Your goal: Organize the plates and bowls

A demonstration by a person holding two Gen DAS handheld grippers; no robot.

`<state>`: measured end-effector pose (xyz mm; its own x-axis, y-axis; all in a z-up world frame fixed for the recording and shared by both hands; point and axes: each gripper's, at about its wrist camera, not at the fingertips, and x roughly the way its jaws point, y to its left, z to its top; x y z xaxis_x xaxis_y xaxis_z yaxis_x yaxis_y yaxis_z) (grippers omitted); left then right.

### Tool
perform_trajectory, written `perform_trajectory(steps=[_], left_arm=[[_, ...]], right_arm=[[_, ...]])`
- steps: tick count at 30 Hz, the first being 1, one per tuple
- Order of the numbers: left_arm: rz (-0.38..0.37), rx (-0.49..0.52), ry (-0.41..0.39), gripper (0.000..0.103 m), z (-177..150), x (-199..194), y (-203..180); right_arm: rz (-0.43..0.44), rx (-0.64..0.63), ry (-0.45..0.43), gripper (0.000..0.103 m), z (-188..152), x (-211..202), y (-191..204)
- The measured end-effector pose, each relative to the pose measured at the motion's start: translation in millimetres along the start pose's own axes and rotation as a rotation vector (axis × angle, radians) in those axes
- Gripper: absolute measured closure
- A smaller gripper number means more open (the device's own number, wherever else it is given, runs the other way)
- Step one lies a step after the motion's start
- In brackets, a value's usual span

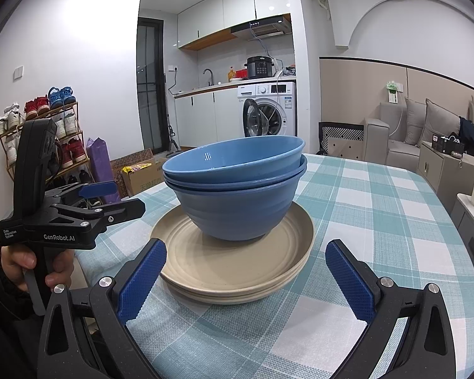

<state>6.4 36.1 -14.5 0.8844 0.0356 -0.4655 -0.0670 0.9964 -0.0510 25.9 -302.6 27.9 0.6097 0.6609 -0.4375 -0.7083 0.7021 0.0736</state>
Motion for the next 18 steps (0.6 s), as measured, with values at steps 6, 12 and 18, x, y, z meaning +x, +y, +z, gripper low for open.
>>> perform_trajectory(steps=[6,12,18], left_arm=[[-0.001,0.0,0.0,0.0,-0.2,0.1,0.1],[-0.001,0.0,0.001,0.0,0.0,0.0,-0.1],[-0.003,0.001,0.001,0.0,-0.3,0.1,-0.3]], right_arm=[[0.001,0.0,-0.001,0.001,-0.1,0.2,0.3],[0.0,0.0,0.0,0.001,0.0,0.2,0.4],[0.002,-0.001,0.002,0.001,-1.5,1.1,1.7]])
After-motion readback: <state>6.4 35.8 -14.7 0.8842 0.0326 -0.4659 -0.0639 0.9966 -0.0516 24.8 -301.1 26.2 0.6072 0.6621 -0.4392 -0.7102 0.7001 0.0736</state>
